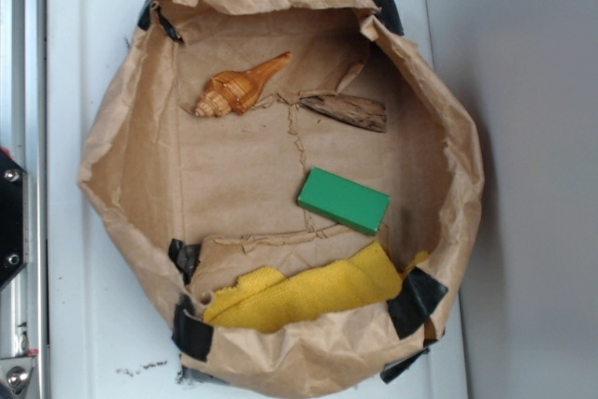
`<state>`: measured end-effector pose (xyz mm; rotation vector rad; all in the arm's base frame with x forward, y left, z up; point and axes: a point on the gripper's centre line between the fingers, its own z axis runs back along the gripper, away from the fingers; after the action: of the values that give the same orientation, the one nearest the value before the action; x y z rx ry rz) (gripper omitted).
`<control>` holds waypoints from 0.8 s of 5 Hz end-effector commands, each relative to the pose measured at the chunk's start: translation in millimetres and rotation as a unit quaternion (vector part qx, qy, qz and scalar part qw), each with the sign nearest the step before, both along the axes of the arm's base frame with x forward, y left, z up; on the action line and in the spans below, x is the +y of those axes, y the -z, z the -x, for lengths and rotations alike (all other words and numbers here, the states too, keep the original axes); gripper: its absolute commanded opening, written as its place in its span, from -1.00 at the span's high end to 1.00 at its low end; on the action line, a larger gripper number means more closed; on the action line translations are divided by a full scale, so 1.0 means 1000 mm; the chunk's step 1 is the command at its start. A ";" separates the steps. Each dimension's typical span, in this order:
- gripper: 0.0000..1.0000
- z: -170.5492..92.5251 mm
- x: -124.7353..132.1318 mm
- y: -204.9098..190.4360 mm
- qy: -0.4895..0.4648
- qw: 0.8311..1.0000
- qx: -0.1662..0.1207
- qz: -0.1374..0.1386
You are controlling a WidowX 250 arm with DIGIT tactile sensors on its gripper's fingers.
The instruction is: Grab the green block.
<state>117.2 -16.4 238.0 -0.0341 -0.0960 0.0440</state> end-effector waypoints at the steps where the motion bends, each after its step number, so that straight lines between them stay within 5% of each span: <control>1: -1.00 0.000 0.000 0.000 0.000 1.000 0.000 0.000; 3: -1.00 -0.054 -0.009 0.016 0.013 1.000 -0.002 0.022; 4: -1.00 -0.079 -0.006 0.026 0.114 0.992 -0.044 0.023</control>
<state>194.1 -22.4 202.1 -0.0944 -0.1423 -0.1999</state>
